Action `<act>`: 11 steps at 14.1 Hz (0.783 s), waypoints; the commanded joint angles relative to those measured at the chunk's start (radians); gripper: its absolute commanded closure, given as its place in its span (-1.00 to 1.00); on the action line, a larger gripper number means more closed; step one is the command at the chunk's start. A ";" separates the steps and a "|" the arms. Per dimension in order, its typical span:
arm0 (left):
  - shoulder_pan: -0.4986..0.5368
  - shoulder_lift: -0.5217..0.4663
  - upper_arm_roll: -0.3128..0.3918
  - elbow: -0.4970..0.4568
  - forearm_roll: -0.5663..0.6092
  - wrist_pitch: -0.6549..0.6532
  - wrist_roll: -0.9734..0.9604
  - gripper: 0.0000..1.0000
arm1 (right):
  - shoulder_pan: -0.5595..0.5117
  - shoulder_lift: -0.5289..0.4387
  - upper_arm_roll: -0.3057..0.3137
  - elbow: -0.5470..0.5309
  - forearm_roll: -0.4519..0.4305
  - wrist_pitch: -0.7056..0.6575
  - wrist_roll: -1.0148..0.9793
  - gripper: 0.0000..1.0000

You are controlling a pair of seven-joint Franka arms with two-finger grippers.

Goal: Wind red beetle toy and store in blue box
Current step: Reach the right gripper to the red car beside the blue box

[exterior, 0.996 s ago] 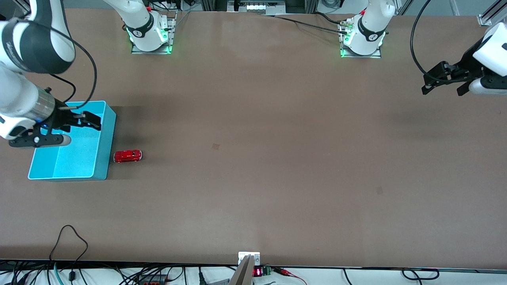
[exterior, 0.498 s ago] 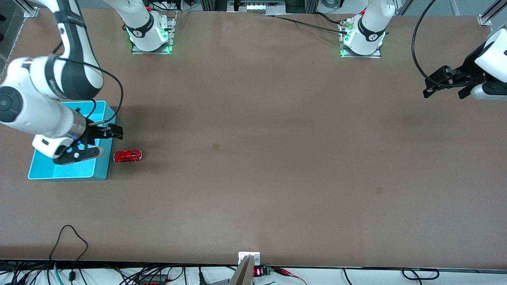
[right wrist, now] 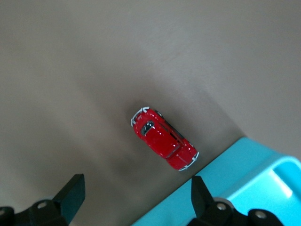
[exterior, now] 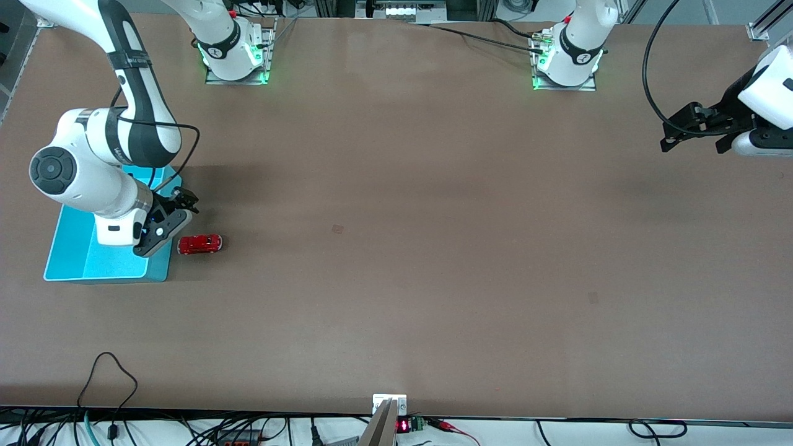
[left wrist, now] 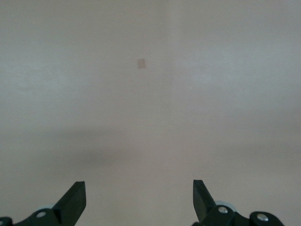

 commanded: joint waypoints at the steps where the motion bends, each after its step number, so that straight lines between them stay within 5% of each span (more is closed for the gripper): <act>1: 0.006 0.010 -0.028 0.030 0.038 -0.013 0.007 -1.00 | -0.001 0.016 0.008 -0.026 0.005 0.058 -0.228 -1.00; 11: 0.020 0.013 -0.023 0.031 0.021 -0.015 0.042 -1.00 | -0.002 0.179 0.008 -0.024 0.003 0.266 -0.629 -1.00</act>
